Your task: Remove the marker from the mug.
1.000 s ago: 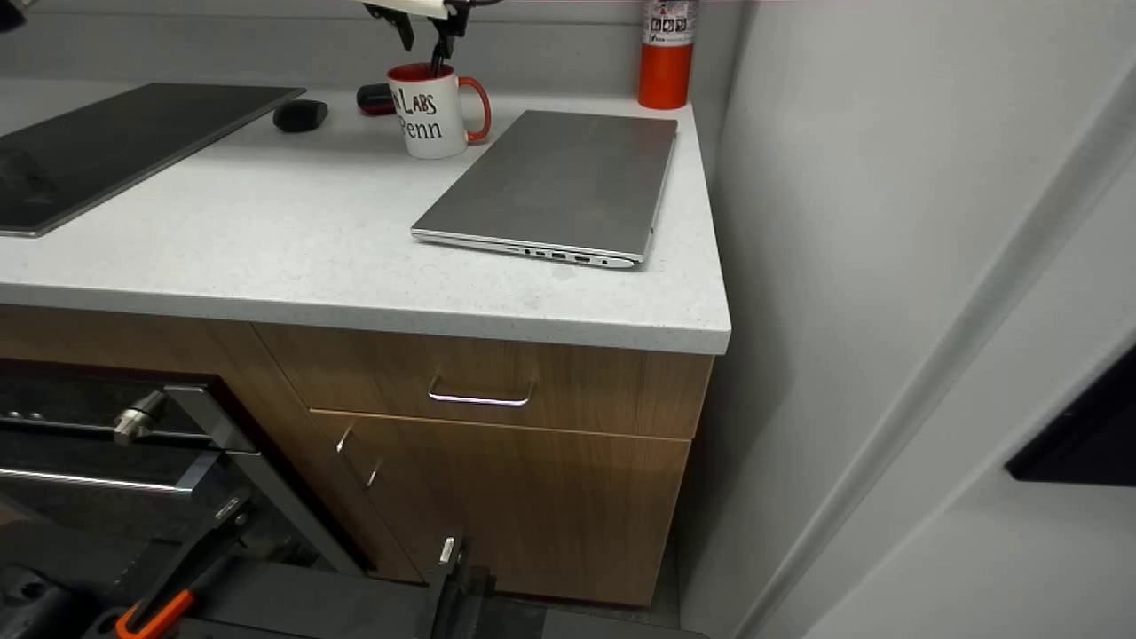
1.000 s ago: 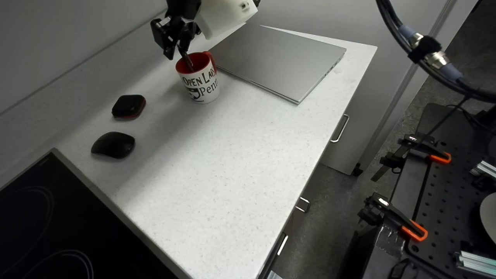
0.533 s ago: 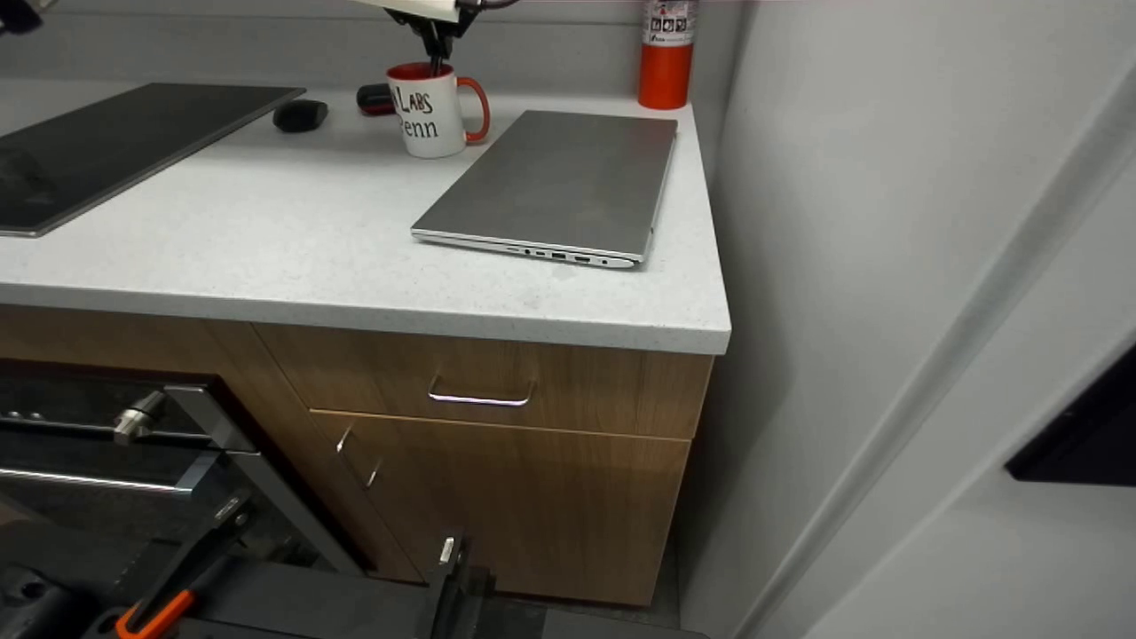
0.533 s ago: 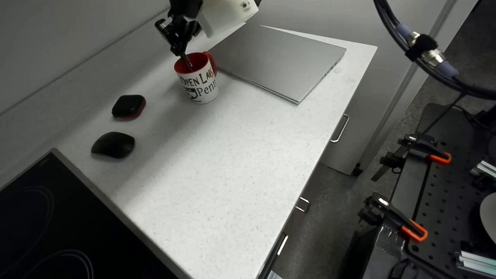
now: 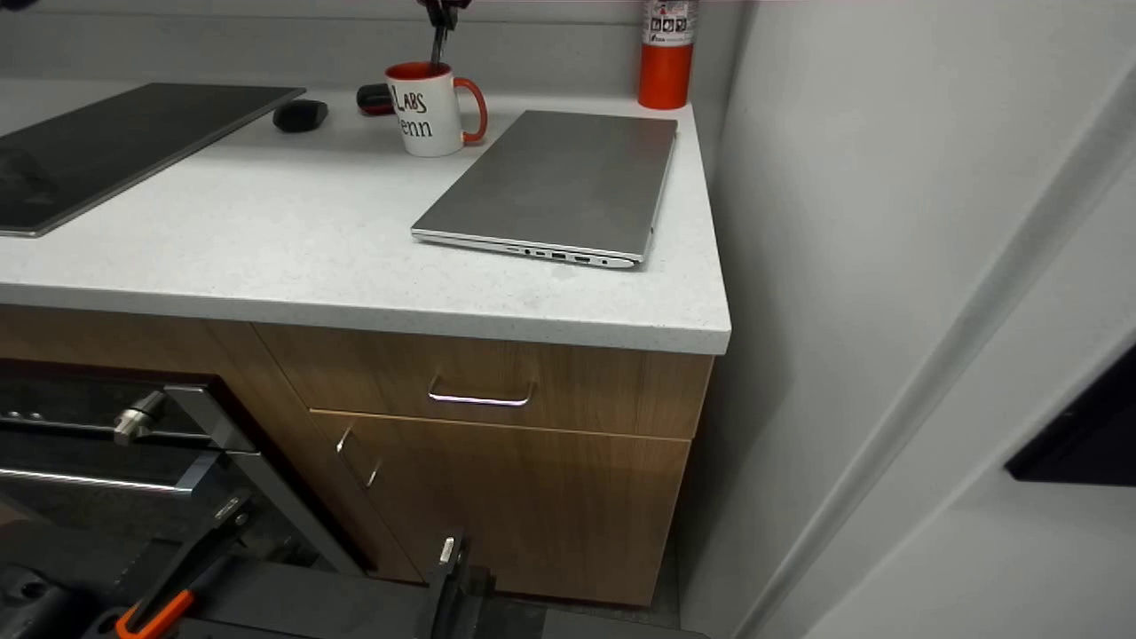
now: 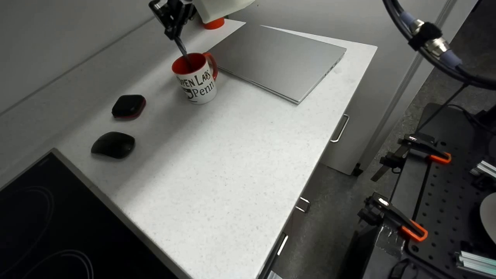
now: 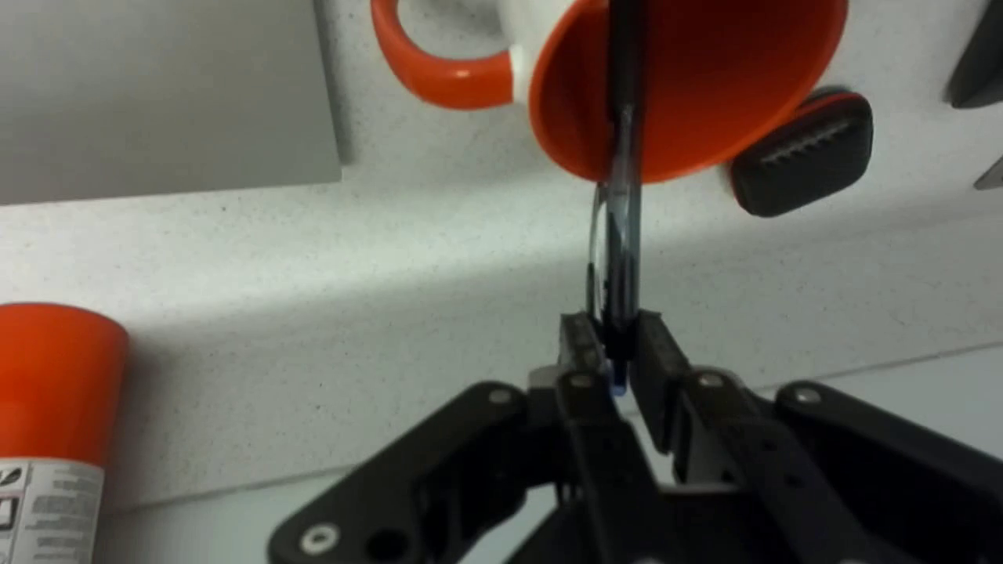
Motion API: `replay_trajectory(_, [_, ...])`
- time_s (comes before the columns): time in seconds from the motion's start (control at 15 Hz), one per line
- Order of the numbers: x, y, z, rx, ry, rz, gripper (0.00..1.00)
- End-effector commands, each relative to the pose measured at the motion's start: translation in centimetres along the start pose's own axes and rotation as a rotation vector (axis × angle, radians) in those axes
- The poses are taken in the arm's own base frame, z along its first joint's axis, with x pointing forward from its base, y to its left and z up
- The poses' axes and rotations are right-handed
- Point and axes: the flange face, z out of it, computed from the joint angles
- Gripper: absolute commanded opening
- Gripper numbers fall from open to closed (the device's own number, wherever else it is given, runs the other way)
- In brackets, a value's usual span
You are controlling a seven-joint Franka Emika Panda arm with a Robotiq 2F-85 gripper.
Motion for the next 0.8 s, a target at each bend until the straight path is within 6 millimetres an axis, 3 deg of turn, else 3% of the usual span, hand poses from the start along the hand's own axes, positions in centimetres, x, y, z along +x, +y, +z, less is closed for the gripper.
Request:
replay_trajectory(0.0, [1.1,-0.2,-4.5,0.013,0.070,0.017,0.04])
replay_trajectory(0.13, [1.5,0.0,-7.0,0.014,0.071,0.003,0.04])
replay_trajectory(0.33, [0.5,1.2,-9.3,-0.001,0.011,-0.010,0.04])
replay_trajectory(0.53, [-2.5,3.2,-10.0,-0.027,-0.126,-0.047,0.04])
replay_trajectory(0.73, [-5.7,4.9,-9.2,-0.066,-0.290,-0.070,0.04])
